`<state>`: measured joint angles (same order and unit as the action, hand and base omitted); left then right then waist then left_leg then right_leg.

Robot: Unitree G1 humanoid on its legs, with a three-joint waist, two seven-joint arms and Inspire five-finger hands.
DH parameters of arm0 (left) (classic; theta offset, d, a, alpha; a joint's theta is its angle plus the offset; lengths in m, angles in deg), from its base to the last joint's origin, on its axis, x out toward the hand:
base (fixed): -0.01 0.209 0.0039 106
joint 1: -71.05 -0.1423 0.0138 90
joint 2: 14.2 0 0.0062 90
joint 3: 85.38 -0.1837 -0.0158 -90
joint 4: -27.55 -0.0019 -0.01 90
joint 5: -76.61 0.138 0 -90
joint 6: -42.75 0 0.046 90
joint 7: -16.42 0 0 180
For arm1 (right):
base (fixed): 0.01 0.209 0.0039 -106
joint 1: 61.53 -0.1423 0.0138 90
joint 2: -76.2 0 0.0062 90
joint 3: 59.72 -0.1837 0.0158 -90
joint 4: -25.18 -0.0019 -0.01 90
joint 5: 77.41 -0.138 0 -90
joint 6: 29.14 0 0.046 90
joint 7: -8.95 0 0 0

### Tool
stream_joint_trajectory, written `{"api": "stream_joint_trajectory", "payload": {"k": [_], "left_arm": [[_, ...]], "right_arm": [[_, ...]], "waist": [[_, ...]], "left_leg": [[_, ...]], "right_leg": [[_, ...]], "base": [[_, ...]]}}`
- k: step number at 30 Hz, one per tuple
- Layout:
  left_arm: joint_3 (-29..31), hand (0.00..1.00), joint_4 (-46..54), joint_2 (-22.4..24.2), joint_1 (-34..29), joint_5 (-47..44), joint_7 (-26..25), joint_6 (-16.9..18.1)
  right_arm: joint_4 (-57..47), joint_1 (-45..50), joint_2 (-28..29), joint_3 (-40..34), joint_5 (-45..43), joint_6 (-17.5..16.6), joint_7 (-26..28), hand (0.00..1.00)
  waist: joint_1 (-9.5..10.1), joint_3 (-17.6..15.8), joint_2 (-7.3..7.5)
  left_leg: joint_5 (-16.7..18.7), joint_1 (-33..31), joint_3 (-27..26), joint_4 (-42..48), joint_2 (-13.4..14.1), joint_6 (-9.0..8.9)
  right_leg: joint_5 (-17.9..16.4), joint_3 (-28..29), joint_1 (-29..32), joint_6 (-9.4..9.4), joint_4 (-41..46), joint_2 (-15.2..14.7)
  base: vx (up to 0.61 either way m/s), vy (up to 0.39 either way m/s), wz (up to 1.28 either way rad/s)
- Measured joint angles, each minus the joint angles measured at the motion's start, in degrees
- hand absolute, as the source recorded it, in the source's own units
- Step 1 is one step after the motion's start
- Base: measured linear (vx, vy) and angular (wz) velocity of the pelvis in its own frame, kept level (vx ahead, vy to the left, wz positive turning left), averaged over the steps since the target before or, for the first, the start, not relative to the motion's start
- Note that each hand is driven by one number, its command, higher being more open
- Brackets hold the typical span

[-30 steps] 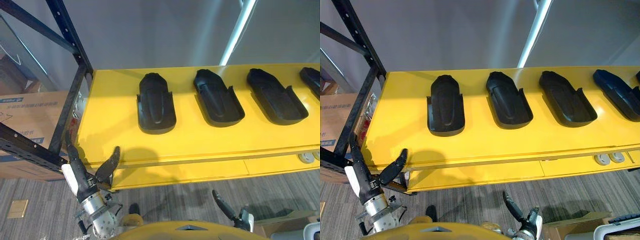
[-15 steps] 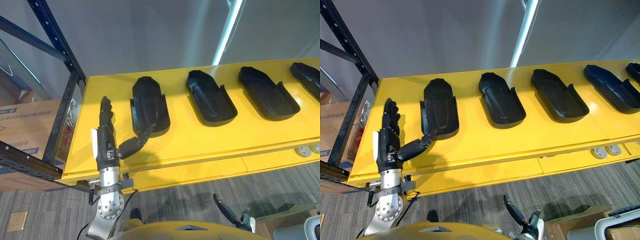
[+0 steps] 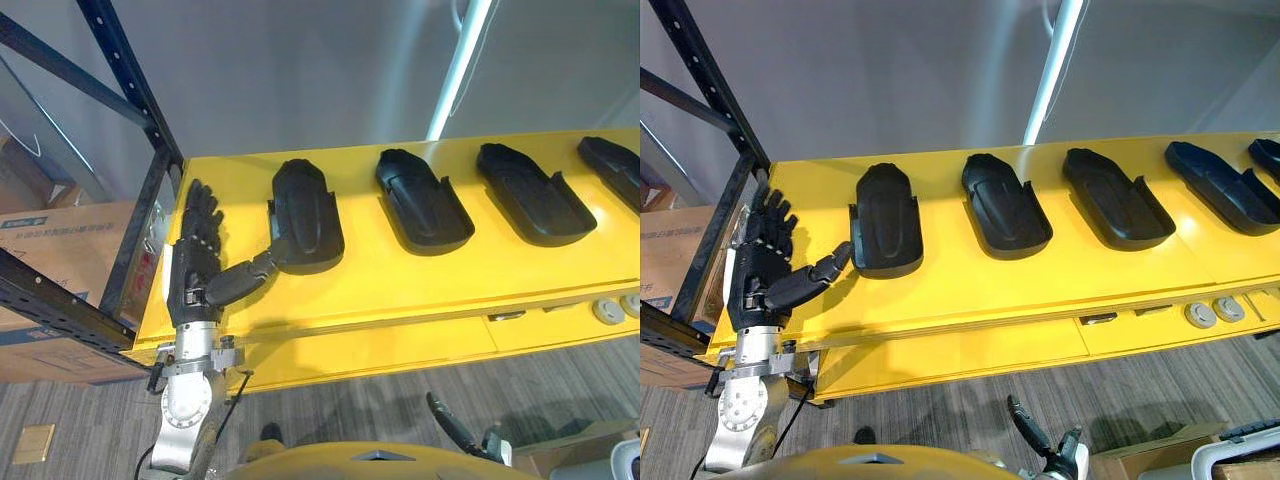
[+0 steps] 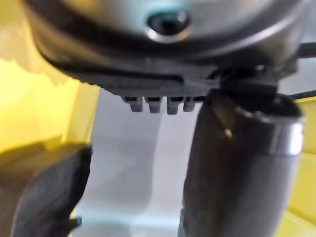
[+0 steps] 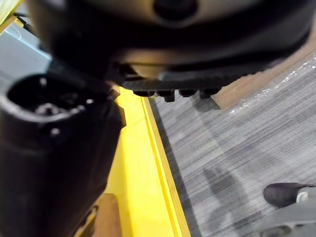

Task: Walk over and take three plastic housings, then place them on the shelf

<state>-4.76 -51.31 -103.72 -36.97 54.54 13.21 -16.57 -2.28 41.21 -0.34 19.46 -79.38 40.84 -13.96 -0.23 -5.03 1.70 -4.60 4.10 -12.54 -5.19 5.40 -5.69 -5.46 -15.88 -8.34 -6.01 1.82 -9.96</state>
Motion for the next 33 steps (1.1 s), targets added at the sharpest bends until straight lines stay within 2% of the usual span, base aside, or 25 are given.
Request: {"api": "stream_joint_trajectory", "payload": {"k": [1,2,3,5,6,7,10,14,17,19,21,24,26,27,29,30,31,33], "left_arm": [[-0.75,1.0,1.79,-1.34,0.05,-7.93,9.64,-2.27],[-1.35,1.0,2.63,-2.1,0.12,-10.97,13.9,-3.51],[-2.54,1.0,3.67,-3.38,0.55,-14.84,20.24,-5.63],[-7.69,1.0,4.66,-6.38,3.21,-20.75,32.55,-11.84],[-9.85,1.0,4.65,-7.17,4.55,-21.58,35.33,-14.42],[-11.89,1.0,4.54,-7.68,6.03,-23.54,38.96,-18.74],[-13.92,1.0,3.52,-7.98,7.72,-25.17,45.22,-26.38],[-17.84,1.0,-1.07,-10.24,9.76,-24.81,50.74,-32.36],[-19.81,1.0,-3.82,-12.0,9.64,-23.96,51.49,-36.8],[-20.08,1.0,-6.45,-12.12,9.41,-22.1,50.82,-38.56],[-19.94,1.0,-11.67,-11.87,8.94,-21.3,48.41,-40.08],[-16.9,1.0,-25.63,-9.54,8.14,-15.98,44.97,-41.99],[-14.23,1.0,-32.89,-8.57,6.81,-10.25,43.24,-41.13],[-12.52,1.0,-37.49,-8.1,4.98,-7.02,41.12,-39.37],[-8.21,1.0,-43.0,-5.87,3.26,-6.91,37.17,-36.17],[-7.39,1.0,-43.84,-5.35,3.2,-6.94,36.63,-35.65],[-3.35,1.0,-48.72,-2.89,2.78,-6.95,34.27,-32.43],[-0.11,1.0,-53.57,-0.7,3.03,-6.48,31.39,-28.49]], "right_arm": [[-0.23,0.0,0.03,-0.49,0.73,0.22,0.19,1.0],[-0.36,-0.07,0.03,-0.98,1.28,0.43,0.28,1.0],[-0.56,-0.13,0.02,-1.51,1.58,0.58,0.48,1.0],[-0.7,-0.4,-0.03,-2.21,1.58,1.02,0.79,1.0],[-0.99,-0.64,-0.03,-2.19,1.62,1.3,1.1,1.0],[-1.46,-1.28,-0.03,-2.15,1.64,2.09,1.42,1.0],[-2.73,-2.44,-0.12,-2.14,1.65,2.95,2.26,1.0],[-2.77,-2.41,-1.21,-2.14,1.64,4.58,3.73,1.0],[-2.76,-2.45,-2.15,-2.16,1.65,5.55,4.13,1.0],[-2.76,-2.38,-2.44,-2.23,1.64,5.78,4.57,1.0],[-2.76,-2.36,-2.37,-2.2,1.64,5.99,5.04,1.0],[-2.76,-2.38,-2.28,-2.18,1.63,5.99,5.14,1.0],[-2.76,-2.4,-2.06,-2.16,1.62,5.99,5.32,1.0],[-2.76,-2.4,-1.94,-2.16,1.62,5.99,5.71,1.0],[-2.73,-2.32,-1.9,-2.42,1.6,5.98,6.04,1.0],[-2.71,-2.31,-1.84,-2.6,1.6,5.98,6.08,1.0],[-2.66,-2.31,-1.35,-3.51,1.59,5.97,6.09,1.0],[-2.64,-2.49,-0.75,-4.19,1.59,5.92,6.09,1.0]], "waist": [[-0.03,0.06,0.11],[-0.08,0.06,0.11],[-0.1,0.07,0.08],[-0.1,0.12,-0.05],[-0.23,0.15,-0.12],[-0.68,0.22,-0.25],[-2.29,0.5,-0.76],[-3.17,0.75,-1.17],[-3.32,0.8,-1.25],[-3.39,0.79,-1.24],[-3.47,0.69,-1.08],[-3.46,0.53,-0.7],[-3.43,0.44,-0.54],[-3.23,0.22,-0.15],[-2.98,-0.13,0.48],[-2.79,-0.16,0.54],[-2.43,-0.27,0.85],[-2.36,-0.46,1.12]], "left_leg": [[0.0,-0.21,0.09,0.0,-0.02,0.0],[0.0,-0.37,0.13,0.0,-0.03,0.0],[0.0,-0.62,0.23,0.0,-0.07,0.0],[0.01,-0.7,0.05,0.0,-0.1,-0.01],[0.04,-0.67,-0.26,0.0,-0.04,-0.05],[0.08,-0.62,-0.7,0.0,0.07,-0.11],[0.16,-0.56,-1.6,0.0,0.22,-0.21],[0.17,-0.02,-3.24,0.0,0.23,-0.22],[0.29,0.55,-4.13,-0.01,0.26,-0.39],[0.32,0.7,-4.28,-0.01,0.26,-0.42],[0.41,1.14,-4.31,-0.03,0.26,-0.51],[0.84,1.6,-4.31,-0.03,0.28,-0.48],[0.92,1.54,-4.3,-0.03,0.27,-0.48],[1.04,1.52,-4.28,-0.03,0.27,-0.46],[1.14,1.34,-4.04,-0.02,0.13,-0.41],[1.14,1.35,-4.05,-0.02,0.11,-0.41],[1.14,1.64,-3.93,-0.02,0.04,-0.41],[1.16,2.3,-3.84,-0.02,0.05,-0.43]], "right_leg": [[0.05,-0.11,0.11,-0.08,-0.01,0.0],[0.09,-0.17,0.21,-0.15,-0.01,-0.01],[0.25,-0.3,0.37,-0.43,-0.04,-0.04],[0.26,-0.33,0.33,-0.43,-0.18,-0.05],[0.26,-0.02,0.41,-0.43,-0.25,0.01],[0.32,0.45,0.61,-0.48,-0.38,0.11],[0.42,1.26,1.16,-0.54,-0.47,0.19],[0.58,2.3,1.17,-0.39,-0.8,0.19],[0.59,3.14,1.09,-0.36,-0.85,0.18],[0.61,3.29,1.04,-0.33,-0.84,0.18],[0.59,3.3,0.63,-0.3,-0.89,0.18],[0.56,3.26,0.17,-0.27,-0.94,0.18],[0.58,3.25,0.23,-0.31,-0.95,0.17],[0.61,3.21,0.23,-0.35,-0.96,0.16],[0.66,2.8,0.12,-0.45,-1.01,0.02],[0.67,2.8,0.11,-0.46,-1.02,0.01],[0.68,2.68,-0.3,-0.49,-1.09,-0.03],[0.67,2.45,-1.06,-0.46,-1.19,-0.01]], "base": [[0.02,-0.006,0.03],[0.02,-0.005,0.05],[0.01,-0.003,0.06],[0.01,-0.001,0.03],[0.0,0.0,-0.11],[0.0,0.0,-0.16],[0.01,-0.004,-0.18],[0.02,-0.001,-0.15],[0.0,-0.003,-0.15],[-0.01,0.001,-0.05],[0.0,0.0,0.0],[0.0,0.0,0.0],[0.0,0.0,0.0],[0.0,0.0,0.0],[0.0,0.006,0.07],[0.0,0.008,0.08],[0.01,0.003,0.03],[0.0,0.0,0.02]]}}
